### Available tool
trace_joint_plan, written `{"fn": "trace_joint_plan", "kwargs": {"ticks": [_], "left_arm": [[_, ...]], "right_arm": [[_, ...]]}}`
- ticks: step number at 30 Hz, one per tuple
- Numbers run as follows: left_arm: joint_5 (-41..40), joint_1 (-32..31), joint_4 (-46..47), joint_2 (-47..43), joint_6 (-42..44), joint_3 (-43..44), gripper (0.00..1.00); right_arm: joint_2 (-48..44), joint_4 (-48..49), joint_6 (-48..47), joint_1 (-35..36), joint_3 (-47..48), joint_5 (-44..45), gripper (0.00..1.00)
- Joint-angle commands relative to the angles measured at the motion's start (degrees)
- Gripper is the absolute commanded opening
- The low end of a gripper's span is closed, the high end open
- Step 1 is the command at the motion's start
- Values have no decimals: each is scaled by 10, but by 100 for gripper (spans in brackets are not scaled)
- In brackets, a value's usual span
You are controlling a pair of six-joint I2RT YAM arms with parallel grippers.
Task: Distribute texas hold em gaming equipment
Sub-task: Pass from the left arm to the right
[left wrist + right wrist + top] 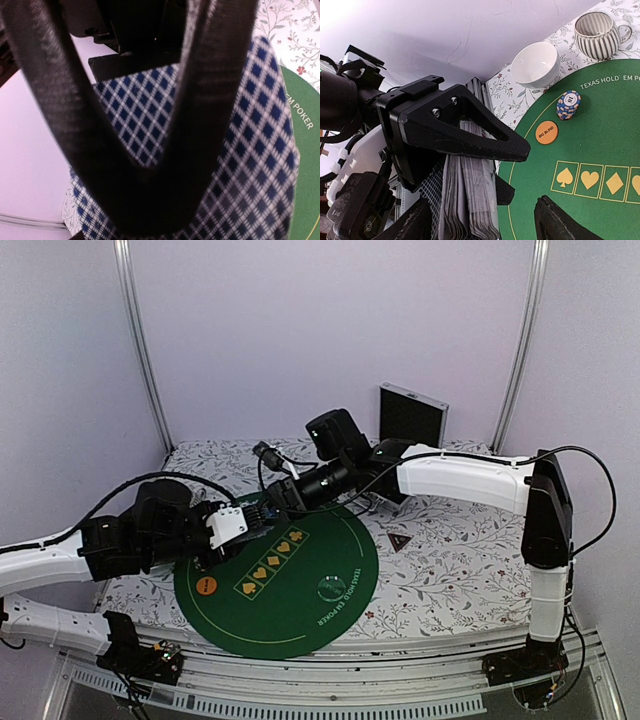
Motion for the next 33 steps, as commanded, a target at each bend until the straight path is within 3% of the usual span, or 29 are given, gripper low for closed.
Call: {"fn": "trace_joint_plan", "kwargs": {"ticks": [1, 16, 26, 33], "left_arm": [[7, 7, 19, -2, -13, 3, 48], [0, 9, 22, -4, 4, -7, 47], [-27, 9, 45, -1, 22, -11, 46], [-27, 9, 47, 9, 22, -7, 45]], "right_arm": [[-20, -6, 12, -6, 16, -4, 73], [-36, -5, 41, -18, 19, 10, 78], [2, 42, 85, -14, 16, -52, 77], [34, 86, 117, -7, 28, -97, 68]]}}
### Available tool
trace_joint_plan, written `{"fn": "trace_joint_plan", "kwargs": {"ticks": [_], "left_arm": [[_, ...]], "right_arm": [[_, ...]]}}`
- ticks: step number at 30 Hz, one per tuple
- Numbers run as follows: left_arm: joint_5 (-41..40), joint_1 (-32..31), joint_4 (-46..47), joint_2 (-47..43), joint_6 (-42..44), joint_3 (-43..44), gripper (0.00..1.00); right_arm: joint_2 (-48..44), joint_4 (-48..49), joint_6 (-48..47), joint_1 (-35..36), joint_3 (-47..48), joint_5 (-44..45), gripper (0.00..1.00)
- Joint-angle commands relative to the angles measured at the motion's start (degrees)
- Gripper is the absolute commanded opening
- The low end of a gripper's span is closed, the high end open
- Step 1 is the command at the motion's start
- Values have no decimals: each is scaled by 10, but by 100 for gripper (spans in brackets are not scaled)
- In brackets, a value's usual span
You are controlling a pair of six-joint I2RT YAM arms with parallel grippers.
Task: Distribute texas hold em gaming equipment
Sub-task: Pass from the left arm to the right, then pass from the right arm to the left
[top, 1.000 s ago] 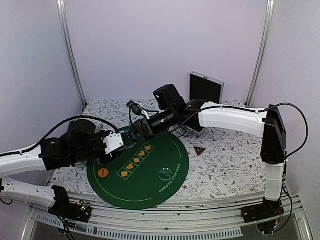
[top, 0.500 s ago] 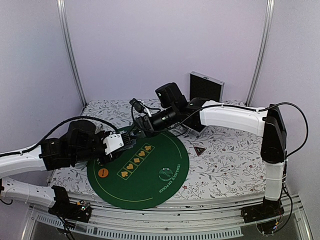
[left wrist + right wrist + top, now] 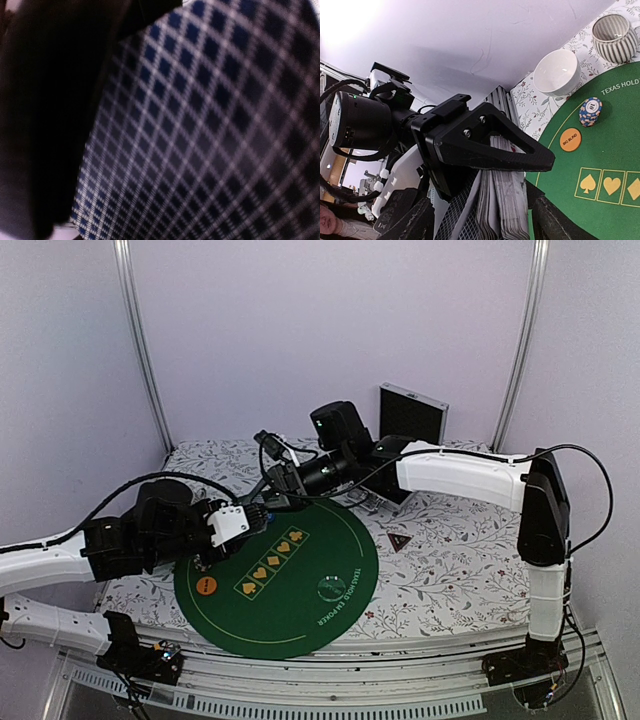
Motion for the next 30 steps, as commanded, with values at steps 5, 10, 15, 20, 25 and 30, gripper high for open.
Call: {"fn": "trace_joint_plan", "kwargs": {"ticks": [5, 10, 15, 20, 25, 30], "left_arm": [[-9, 7, 21, 3, 3, 0, 46], [-8, 7, 22, 3, 2, 0, 45], [4, 7, 18, -5, -5, 0, 47], [55, 11, -3, -8, -38, 12, 71], [123, 25, -48, -7, -79, 40, 94], [130, 35, -64, -6, -90, 51, 88]], "right_arm": [[33, 27, 27, 6, 8, -31, 66], [35, 26, 25, 5, 4, -30, 40], [29, 25, 22, 1, -1, -38, 15], [18, 25, 8, -1, -2, -43, 2], [8, 24, -12, 0, -3, -46, 2], [6, 17, -22, 0, -3, -42, 2]]}}
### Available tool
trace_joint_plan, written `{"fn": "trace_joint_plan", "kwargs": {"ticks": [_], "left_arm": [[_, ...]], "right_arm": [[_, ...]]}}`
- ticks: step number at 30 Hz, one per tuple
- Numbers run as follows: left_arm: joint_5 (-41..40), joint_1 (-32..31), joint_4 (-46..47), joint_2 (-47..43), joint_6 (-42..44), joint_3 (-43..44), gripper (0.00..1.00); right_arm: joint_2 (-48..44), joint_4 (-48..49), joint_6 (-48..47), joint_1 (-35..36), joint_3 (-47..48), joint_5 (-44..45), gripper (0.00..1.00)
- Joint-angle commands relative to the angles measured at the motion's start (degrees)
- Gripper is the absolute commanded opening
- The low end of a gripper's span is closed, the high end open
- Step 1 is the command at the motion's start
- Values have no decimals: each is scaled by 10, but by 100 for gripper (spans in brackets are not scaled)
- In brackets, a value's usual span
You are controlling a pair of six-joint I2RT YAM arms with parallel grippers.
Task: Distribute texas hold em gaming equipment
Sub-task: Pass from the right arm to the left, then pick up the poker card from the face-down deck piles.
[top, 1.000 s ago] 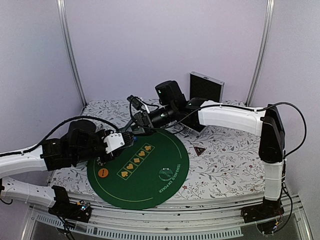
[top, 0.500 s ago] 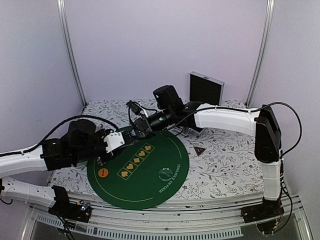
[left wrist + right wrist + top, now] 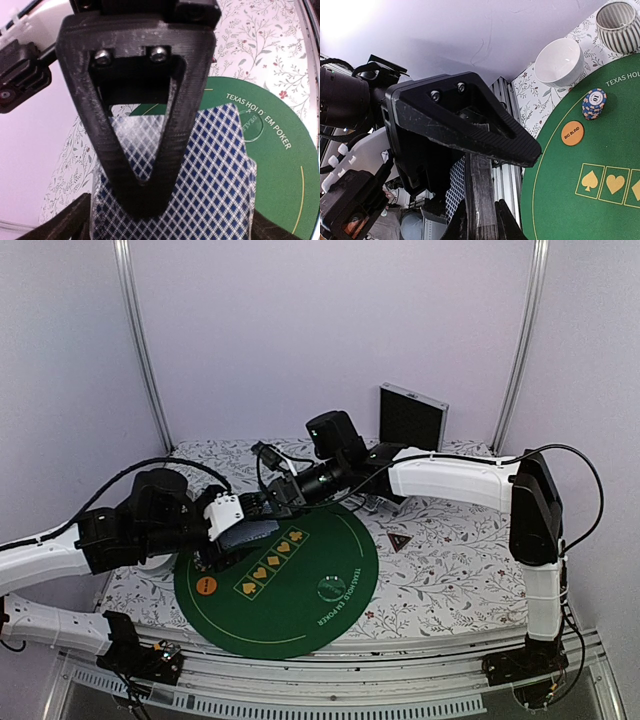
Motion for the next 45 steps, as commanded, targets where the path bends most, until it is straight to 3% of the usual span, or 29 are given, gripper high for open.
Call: {"fn": "trace_joint_plan", "kwargs": {"ticks": [1, 14, 19, 24, 33, 45], "left_arm": [[33, 16, -24, -6, -23, 22, 84], [29, 26, -14, 9, -22, 27, 56], [18, 26, 2, -4, -10, 18, 54], [10, 26, 10, -11, -2, 10, 53], [28, 26, 2, -7, -4, 5, 50], [17, 26, 8, -11, -2, 3, 47]], "right_arm": [[-22, 0, -20, -2, -1, -8, 2], [-27, -7, -37, 1, 0, -3, 3], [-31, -7, -39, 1, 1, 8, 18], [-30, -8, -39, -1, 2, 10, 44], [-45, -11, -38, -12, -2, 20, 65], [-87, -83, -60, -30, -25, 72, 63]]}}
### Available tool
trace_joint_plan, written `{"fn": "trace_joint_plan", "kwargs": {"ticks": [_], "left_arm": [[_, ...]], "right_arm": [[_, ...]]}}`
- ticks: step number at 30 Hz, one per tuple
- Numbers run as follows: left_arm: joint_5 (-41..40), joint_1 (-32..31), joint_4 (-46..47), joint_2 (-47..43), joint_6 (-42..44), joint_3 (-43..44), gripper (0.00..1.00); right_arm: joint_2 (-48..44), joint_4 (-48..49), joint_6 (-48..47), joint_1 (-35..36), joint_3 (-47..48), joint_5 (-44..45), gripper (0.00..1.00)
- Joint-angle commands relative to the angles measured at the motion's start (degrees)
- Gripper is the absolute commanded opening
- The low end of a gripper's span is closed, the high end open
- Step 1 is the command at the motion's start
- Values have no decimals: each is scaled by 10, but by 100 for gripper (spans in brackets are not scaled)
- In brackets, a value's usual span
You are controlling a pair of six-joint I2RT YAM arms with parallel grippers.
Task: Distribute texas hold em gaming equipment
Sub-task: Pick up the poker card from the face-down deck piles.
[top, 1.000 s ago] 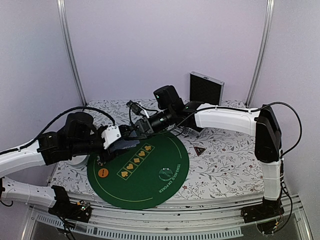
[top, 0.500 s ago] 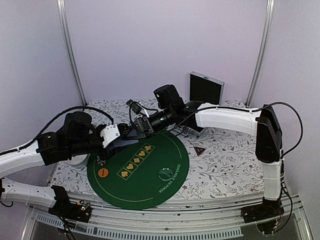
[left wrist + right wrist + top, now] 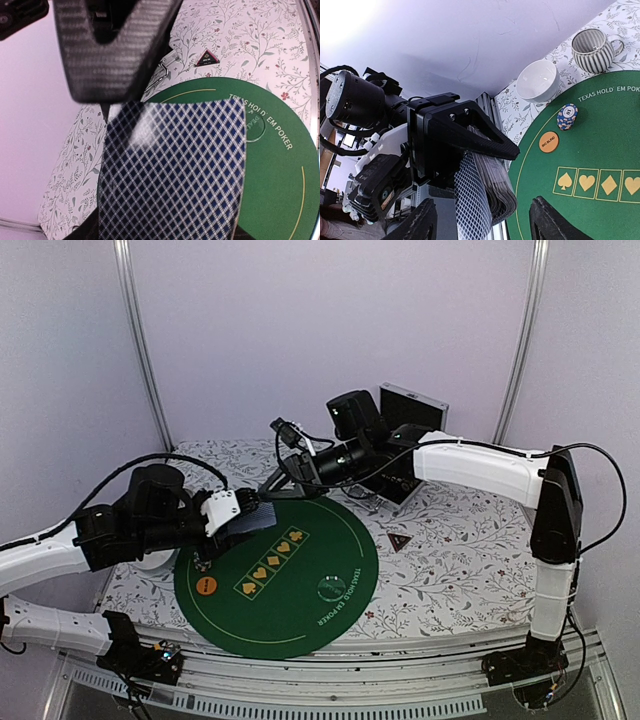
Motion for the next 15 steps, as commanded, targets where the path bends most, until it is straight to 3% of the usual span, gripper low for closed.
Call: {"fn": "trace_joint_plan", "kwargs": {"ticks": [1, 7, 11, 15], "left_arm": [[-5, 4, 20, -8, 4, -7, 47], [-10, 5, 22, -8, 5, -8, 47], [-14, 4, 23, -7, 6, -8, 47], [-16, 4, 23, -8, 5, -9, 47]], "right_arm": [[-32, -40, -16, -4, -17, 22, 61], [-28, -42, -8, -4, -26, 10, 39], [-11, -39, -3, 1, -12, -2, 36], [5, -38, -3, 6, 5, -18, 24]]}}
